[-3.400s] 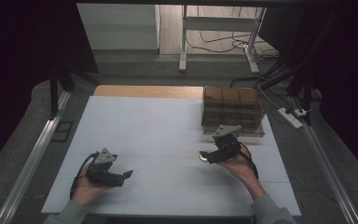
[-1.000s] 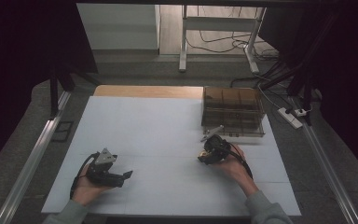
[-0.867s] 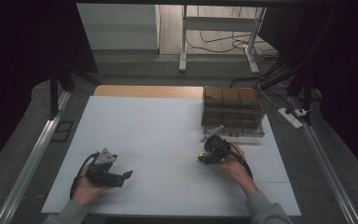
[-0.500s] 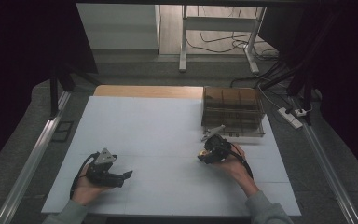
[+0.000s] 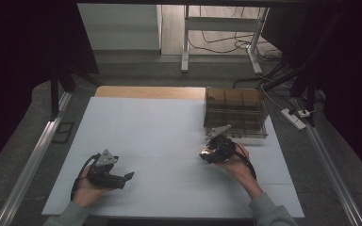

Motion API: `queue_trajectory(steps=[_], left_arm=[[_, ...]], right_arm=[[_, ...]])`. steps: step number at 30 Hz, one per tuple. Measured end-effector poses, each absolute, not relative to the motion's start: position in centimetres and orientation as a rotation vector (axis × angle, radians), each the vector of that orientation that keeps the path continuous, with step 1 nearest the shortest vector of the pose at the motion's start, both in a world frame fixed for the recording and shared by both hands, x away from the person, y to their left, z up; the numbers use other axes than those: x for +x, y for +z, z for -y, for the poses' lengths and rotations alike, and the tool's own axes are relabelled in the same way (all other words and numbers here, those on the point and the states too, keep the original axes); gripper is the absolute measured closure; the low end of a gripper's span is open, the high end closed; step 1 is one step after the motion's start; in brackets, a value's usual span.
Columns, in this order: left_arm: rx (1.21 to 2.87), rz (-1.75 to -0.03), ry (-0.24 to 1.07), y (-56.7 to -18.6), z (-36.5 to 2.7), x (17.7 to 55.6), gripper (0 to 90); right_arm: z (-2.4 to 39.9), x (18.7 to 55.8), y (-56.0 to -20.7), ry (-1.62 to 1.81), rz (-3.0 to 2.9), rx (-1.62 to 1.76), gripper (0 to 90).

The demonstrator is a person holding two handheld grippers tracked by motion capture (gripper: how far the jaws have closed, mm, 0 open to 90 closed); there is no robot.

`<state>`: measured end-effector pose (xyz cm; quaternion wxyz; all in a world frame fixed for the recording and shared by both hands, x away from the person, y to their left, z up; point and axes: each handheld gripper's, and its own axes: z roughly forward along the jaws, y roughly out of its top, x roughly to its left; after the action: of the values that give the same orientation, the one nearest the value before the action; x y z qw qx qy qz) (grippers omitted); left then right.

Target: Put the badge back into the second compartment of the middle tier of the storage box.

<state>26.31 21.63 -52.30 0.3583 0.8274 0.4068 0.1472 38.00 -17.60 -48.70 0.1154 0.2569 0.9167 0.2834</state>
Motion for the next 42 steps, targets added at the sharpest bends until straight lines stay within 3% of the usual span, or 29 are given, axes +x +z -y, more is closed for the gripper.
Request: queue_trajectory(steps=[42], left_arm=[[2.132,-1.047,0.386,-52.2,-21.6,26.3,11.9]], right_arm=[[18.3,37.4,-46.6,0.954,-2.569,0.74,47.4]])
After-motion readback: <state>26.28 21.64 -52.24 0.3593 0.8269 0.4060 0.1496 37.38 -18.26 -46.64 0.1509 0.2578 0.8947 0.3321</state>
